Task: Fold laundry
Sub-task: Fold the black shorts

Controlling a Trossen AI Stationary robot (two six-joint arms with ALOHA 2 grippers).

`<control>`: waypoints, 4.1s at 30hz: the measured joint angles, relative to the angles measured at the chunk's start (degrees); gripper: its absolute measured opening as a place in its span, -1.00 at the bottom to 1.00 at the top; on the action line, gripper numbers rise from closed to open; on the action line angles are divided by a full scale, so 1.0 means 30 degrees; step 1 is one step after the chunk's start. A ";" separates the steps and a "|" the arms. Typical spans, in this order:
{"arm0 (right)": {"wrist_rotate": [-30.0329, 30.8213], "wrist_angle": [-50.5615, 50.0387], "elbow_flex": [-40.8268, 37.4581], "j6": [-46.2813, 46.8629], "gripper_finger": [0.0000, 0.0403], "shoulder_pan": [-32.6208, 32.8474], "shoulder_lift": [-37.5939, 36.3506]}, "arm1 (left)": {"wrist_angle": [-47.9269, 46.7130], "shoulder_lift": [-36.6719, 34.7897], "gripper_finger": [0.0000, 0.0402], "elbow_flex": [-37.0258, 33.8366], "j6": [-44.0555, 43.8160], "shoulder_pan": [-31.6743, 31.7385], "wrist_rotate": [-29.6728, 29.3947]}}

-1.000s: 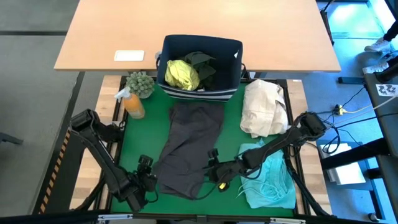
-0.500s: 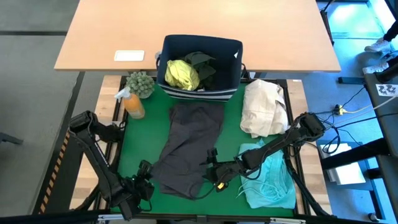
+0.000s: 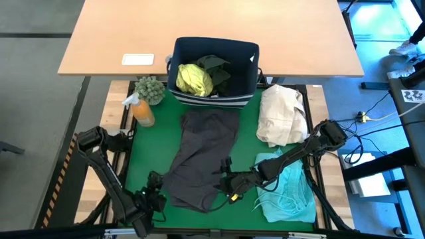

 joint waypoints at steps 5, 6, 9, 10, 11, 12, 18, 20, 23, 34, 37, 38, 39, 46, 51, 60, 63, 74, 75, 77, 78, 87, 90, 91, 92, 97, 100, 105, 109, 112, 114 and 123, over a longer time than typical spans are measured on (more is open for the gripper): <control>0.0401 0.0036 0.0000 -0.0170 0.26 0.0005 0.0000 | -0.0787 0.0000 0.29 0.0000 -0.2244 -0.0756 -0.1165; 0.0505 0.0036 0.0000 -0.0187 0.26 0.0007 0.0000 | -0.0805 0.0000 0.33 0.0000 -0.2494 -0.0925 -0.1117; 0.0608 0.0043 0.0000 -0.0189 0.26 0.0000 0.0000 | -0.0960 -0.0002 0.40 -0.0066 -0.3679 -0.1582 -0.1243; 0.0608 0.0046 0.0000 -0.0189 0.26 0.0000 0.0000 | -0.1073 -0.0012 0.41 -0.0223 -0.4066 -0.1799 -0.1313; 0.0608 0.0058 0.0000 -0.0189 0.26 0.0000 0.0000 | -0.1158 -0.0015 0.42 -0.0449 -0.4242 -0.2029 -0.1163; 0.0608 0.0067 0.0000 -0.0189 0.26 0.0000 0.0000 | -0.1171 -0.0015 0.42 -0.0815 -0.4242 -0.2280 -0.0812; 0.0601 0.0306 0.0000 -0.0273 0.26 0.0000 0.0000 | -0.0050 -0.0015 0.39 -0.3484 -0.2660 -0.2976 -0.0372; 0.0601 0.0449 0.0000 -0.0277 0.26 0.0000 0.0000 | -0.0040 -0.0015 0.39 -0.3883 -0.1839 -0.2867 -0.1349; 0.0638 0.0552 0.0000 -0.0334 0.26 -0.0015 0.0000 | 0.0129 -0.0015 0.39 -0.4194 -0.0285 -0.2602 -0.2636; 0.1089 0.0604 0.0000 -0.0350 0.26 -0.0022 0.0000 | 0.4460 0.0827 0.39 -0.4364 0.6459 -0.1132 -0.5317; 0.1089 0.0604 0.0000 -0.0350 0.26 -0.0015 0.0000 | 0.4719 0.1271 0.39 -0.3786 0.7484 -0.0790 -0.6337; 0.1089 0.0604 0.0000 -0.0350 0.26 -0.0021 0.0000 | 0.4750 0.1390 0.39 -0.3538 0.7826 -0.0715 -0.6626; 0.1089 0.0598 0.0000 -0.0350 0.26 -0.0022 0.0000 | 0.4774 0.1480 0.39 -0.3296 0.8135 -0.0634 -0.6837; 0.1082 0.0597 0.0000 -0.0350 0.26 -0.0011 0.0000 | 0.4767 0.1680 0.37 -0.2118 1.0109 -0.0371 -0.7946; 0.1025 0.0604 0.0000 -0.0344 0.26 0.0007 0.0000 | 0.4760 0.1690 0.17 -0.2062 1.0264 -0.0011 -0.8035; -0.1752 0.5335 0.0006 -0.0639 0.26 0.0828 -0.0007 | 0.4803 0.1683 -0.43 -0.1101 1.0279 0.1608 -0.9370; -0.1796 0.6201 0.0007 -0.1044 0.26 0.1283 -0.0007 | 0.4810 0.1676 -0.71 -0.0136 1.0417 0.2238 -0.9485; -0.1736 0.7695 0.0100 -0.4231 0.26 0.2584 -0.0007 | 0.4491 0.1661 -0.97 0.3068 1.1151 0.4431 -0.9785; -0.1734 0.7610 0.0311 -0.4325 0.26 0.2605 0.0110 | 0.4511 0.1661 -0.98 0.3214 1.1329 0.4630 -0.9798; -0.1714 0.7457 0.0957 -0.4381 0.26 0.2720 0.0525 | 0.4504 0.1654 -0.98 0.3398 1.1403 0.5064 -0.9813; -0.1701 0.7244 0.1383 -0.4589 0.26 0.2754 0.0843 | 0.4508 0.1654 -0.98 0.3483 1.1401 0.5280 -0.9828; -0.1162 0.2244 0.6381 -0.5823 0.26 0.2756 0.4659 | 0.4577 0.1647 -0.99 0.4462 1.1422 0.6648 -1.0032; 0.0619 0.1387 0.7755 -0.5835 0.26 0.2776 0.5602 | 0.4590 0.1647 -0.99 0.4875 1.1423 0.6870 -1.0045; 0.1322 0.1287 0.8011 -0.5836 0.26 0.2769 0.5782 | 0.4581 0.1647 -0.99 0.4995 1.1430 0.6929 -1.0039; 0.2080 0.1250 0.8263 -0.5836 0.26 0.2761 0.6003 | 0.4605 0.1647 -0.99 0.5094 1.1423 0.6958 -1.0046; 0.5138 0.1421 0.8988 -0.5860 0.07 0.2786 0.6537 | 0.4560 0.1632 -1.00 0.5537 1.1424 0.6984 -1.0068; 0.6218 0.0130 0.8980 -0.5604 -0.21 0.2754 0.6633 | 0.4674 0.1632 -1.00 0.5717 1.1408 0.6977 -1.0045; 0.7464 -0.2083 0.8976 -0.4136 -0.81 0.2747 0.6637 | 0.4687 0.1600 -1.00 0.5719 1.1408 0.6838 -1.0177; 0.7558 -0.4089 0.8976 -0.2840 -0.92 0.2918 0.6637 | 0.4665 0.1588 -0.99 0.5719 1.1408 0.6738 -1.0115; 0.7996 -0.5948 0.8976 -0.1521 -0.89 0.3255 0.6472 | 0.4381 0.1588 -0.98 0.5719 1.1415 0.6532 -1.0068; 0.8155 -0.7047 0.8976 -0.0572 -0.93 0.3514 0.6235 | 0.4046 0.1588 -0.97 0.5719 1.1388 0.6362 -1.0073; 0.8288 -1.1452 0.8976 0.3537 -0.98 0.4615 0.4689 | 0.3841 0.1581 -0.96 0.5712 1.1381 0.5734 -0.9968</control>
